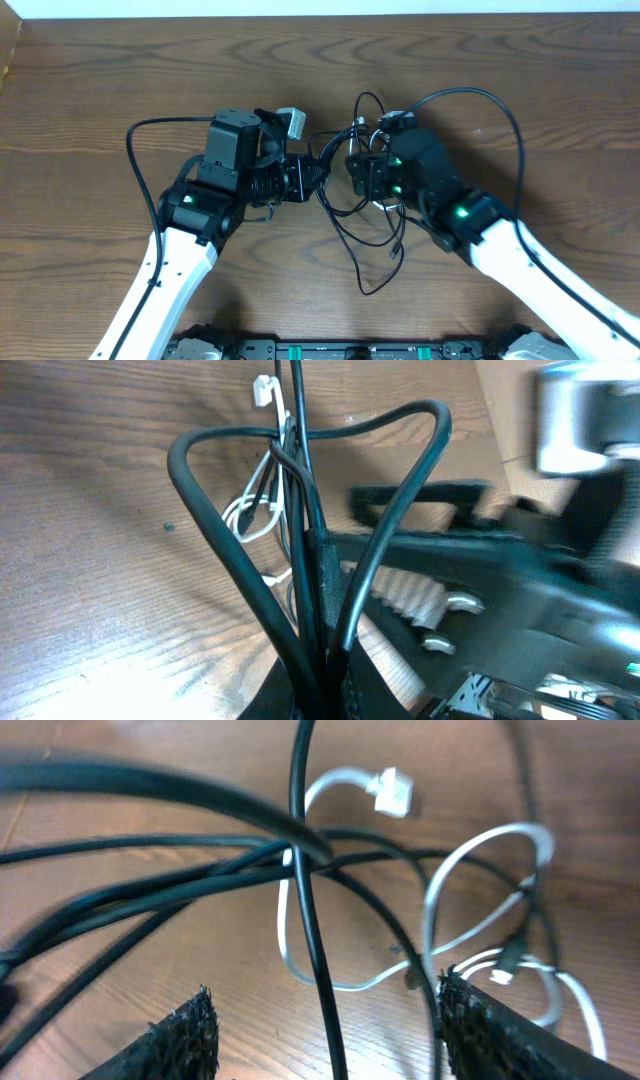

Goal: Untangle cables

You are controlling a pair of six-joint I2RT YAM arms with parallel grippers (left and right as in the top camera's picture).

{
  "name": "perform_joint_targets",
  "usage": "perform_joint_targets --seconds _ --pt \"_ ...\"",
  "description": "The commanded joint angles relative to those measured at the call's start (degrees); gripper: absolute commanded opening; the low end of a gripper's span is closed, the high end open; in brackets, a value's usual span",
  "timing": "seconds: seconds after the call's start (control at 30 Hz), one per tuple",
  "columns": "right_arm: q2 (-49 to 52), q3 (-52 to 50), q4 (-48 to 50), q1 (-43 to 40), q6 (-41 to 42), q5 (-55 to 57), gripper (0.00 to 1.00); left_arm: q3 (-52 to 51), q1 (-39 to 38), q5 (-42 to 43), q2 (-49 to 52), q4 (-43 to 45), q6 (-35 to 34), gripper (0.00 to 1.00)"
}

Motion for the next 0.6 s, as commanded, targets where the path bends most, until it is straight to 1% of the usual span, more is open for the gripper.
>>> perform_joint_targets --seconds 0.0,0.03,0.07,0.1,0.13,0.17,0.27,0.4,0.53,0.57 --pt "-8.2 0.4 -1.4 0.3 0.5 1.3 0.53 0.4 0.1 0.3 -0.4 0.3 -0.5 0.07" --pt "-9.1 0.4 -1.6 0.3 0.7 0.3 0.46 0.4 0.1 0.3 -0.4 0.3 -0.5 0.07" --pt "-9.7 0.4 -1.7 0.3 0.7 -1.1 0.35 0.4 0.1 0.3 -0.4 0.3 -0.5 0.07" --pt "-9.7 0.4 -1.7 0.3 1.3 -2.8 0.29 0.4 0.1 0.4 -0.4 0.3 -0.5 0.08" --pt "-9.4 0.4 -1.9 0.3 2.4 -3.2 0.25 0.4 0.1 0.3 -0.4 0.3 -0.5 0.07" --pt "-8.0 0.3 -2.3 0.3 4.5 -3.5 0.25 0.4 0.1 0.3 -0.4 0.3 -0.5 0.07" --pt "-3.5 0.3 -1.9 0.9 7.1 -4.2 0.3 0.4 0.1 0.3 -0.4 0.3 -0.5 0.08" --pt "1.3 0.3 -0.7 2.5 8.1 -5.1 0.32 0.4 0.1 0.3 -0.4 0.3 -0.5 0.07" --pt "2.8 0.3 -0.2 2.9 9.3 -5.1 0.34 0.4 0.1 0.3 -0.4 0.3 -0.5 0.08" --pt "2.9 0.3 -0.1 2.9 9.2 -4.2 0.36 0.4 0.1 0.3 -0.4 0.3 -0.5 0.07"
